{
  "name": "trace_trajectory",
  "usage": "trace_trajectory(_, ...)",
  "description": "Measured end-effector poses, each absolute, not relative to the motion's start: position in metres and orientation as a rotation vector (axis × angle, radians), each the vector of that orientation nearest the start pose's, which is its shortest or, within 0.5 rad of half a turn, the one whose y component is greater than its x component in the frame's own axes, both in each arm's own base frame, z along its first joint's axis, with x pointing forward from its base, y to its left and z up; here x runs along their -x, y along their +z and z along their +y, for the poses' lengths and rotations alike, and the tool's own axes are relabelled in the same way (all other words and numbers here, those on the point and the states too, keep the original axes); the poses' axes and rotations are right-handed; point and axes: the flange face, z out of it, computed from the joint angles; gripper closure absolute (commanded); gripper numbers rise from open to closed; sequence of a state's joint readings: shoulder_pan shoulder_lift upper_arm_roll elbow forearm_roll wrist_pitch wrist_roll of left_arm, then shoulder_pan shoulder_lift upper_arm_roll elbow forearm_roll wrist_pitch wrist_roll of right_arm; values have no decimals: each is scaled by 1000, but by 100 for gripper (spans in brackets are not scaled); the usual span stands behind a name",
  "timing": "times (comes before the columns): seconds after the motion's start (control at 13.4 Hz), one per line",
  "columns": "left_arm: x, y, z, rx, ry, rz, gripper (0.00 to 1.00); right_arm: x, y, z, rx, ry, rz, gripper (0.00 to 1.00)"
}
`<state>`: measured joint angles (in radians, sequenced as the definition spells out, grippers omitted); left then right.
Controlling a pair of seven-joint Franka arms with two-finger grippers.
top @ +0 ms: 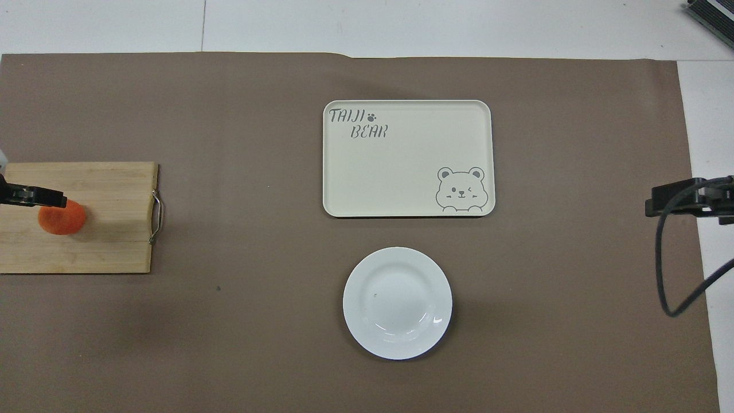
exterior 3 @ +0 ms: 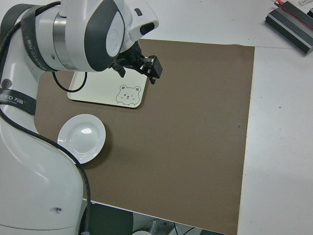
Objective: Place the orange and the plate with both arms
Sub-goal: 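Lower the left gripper onto the orange and close on it, then carry the orange with the left gripper over the white plate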
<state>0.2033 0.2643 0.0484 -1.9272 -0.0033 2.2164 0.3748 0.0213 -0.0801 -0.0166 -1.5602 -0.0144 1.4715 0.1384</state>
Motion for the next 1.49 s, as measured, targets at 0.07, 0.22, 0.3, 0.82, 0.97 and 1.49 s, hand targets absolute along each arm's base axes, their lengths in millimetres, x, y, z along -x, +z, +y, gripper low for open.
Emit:
trace_trajectory(0.07,-594,350,155,3119,-28,191,0,-519,664,0,3148,12,213,0)
trace_trajectory(0.22,-589,344,166,3121,-11,198,0,-519,664,0,3148,12,213,0)
trace_trajectory(0.3,-586,340,171,3123,-3,197,0,-519,664,0,3148,12,213,0)
trace_trajectory(0.82,-572,318,168,3118,-40,194,98,-519,664,0,3148,12,213,0)
trace_trajectory(0.97,-573,320,165,3117,-45,201,100,-519,664,0,3148,12,213,0)
trace_trajectory(1.49,-585,375,101,3085,-169,364,100,-519,664,0,3148,12,213,0)
